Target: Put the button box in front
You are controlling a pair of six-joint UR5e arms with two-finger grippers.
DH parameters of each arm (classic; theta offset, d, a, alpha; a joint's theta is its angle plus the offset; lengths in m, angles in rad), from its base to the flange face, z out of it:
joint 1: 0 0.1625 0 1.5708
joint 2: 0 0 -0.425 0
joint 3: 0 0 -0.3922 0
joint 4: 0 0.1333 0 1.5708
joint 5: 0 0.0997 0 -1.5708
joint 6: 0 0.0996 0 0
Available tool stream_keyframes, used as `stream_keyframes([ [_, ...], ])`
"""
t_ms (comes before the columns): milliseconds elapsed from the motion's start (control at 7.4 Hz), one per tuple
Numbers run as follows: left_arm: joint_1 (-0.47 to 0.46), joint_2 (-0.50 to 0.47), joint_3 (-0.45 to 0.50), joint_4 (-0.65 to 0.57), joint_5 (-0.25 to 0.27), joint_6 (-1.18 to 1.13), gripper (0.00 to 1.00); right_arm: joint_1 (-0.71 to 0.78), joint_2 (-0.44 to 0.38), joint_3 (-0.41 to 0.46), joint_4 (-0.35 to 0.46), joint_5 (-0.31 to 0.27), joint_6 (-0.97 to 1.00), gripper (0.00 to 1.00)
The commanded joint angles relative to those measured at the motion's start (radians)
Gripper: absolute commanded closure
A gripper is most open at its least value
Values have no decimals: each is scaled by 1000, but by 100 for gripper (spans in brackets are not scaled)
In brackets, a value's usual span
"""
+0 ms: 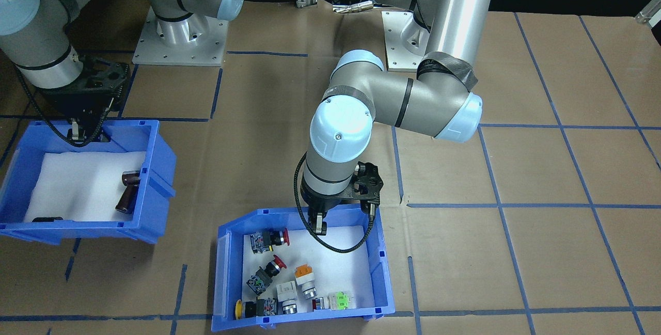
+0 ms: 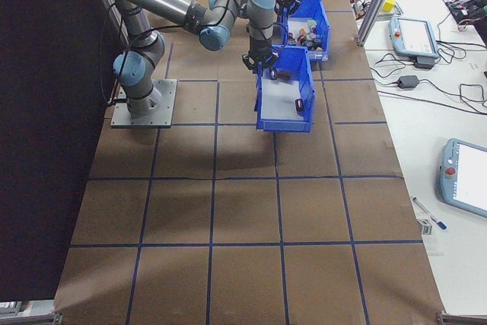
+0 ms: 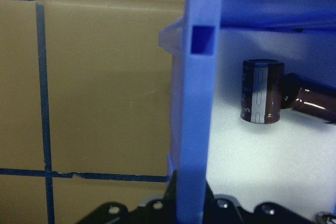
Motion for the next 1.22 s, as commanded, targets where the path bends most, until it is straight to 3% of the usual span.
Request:
stream_keyframes([
  [0, -1, 52, -3, -54, -4, 13, 1, 0, -31, 28, 0, 0, 0, 88],
  [135, 25, 140, 9, -200, -2, 97, 1, 2, -54, 54, 0, 1, 2, 88],
  [405, 129, 266, 9, -372, 5, 523, 1, 8, -122, 136, 0, -2, 8, 88],
  [676, 186, 400, -6, -440, 34, 939, 1, 15, -195, 218, 0, 0, 26, 88],
  [811, 221, 434, -9, -445, 86, 1195, 1, 58, -203, 224, 0, 0, 90, 88],
  [1081, 328, 489, -16, -528, 93, 1660, 1, 228, -203, 226, 1, -5, 284, 88],
])
